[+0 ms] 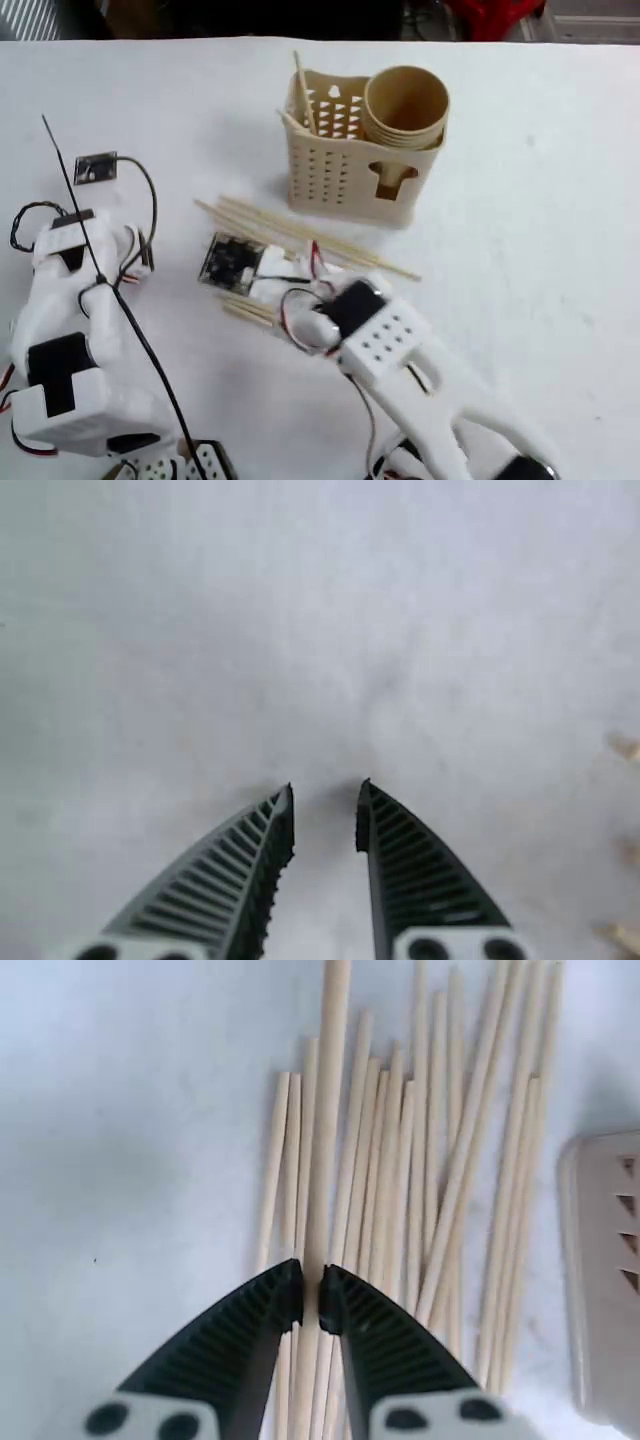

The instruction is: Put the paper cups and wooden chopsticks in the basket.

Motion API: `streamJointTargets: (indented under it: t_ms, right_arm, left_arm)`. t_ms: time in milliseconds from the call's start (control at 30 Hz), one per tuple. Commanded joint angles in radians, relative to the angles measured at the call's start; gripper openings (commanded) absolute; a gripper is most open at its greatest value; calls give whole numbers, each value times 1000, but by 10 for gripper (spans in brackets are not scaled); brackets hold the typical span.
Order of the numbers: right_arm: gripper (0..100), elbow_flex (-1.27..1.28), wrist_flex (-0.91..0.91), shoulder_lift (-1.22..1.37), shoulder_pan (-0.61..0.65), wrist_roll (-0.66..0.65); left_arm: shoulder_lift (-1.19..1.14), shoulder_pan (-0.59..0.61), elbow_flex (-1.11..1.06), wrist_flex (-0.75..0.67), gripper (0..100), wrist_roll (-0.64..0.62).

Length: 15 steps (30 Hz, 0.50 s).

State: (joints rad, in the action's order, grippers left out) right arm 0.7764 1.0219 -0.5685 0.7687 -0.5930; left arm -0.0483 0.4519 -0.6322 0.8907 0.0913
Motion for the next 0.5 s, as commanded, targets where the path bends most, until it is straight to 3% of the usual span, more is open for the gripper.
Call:
streamJointTargets:
  t_ms: [0,233,467]
  right_arm:
    - [16,-170,15,-189,-82,74]
    - [17,-612,-27,-202,-214,190]
    - [17,-845,-390,108,-311,269]
  left_arm:
    - [5,-13,5,-14,124,-3]
    - [5,-13,6,-14,124,-3]
    - [5,-13,3,-14,124,-3]
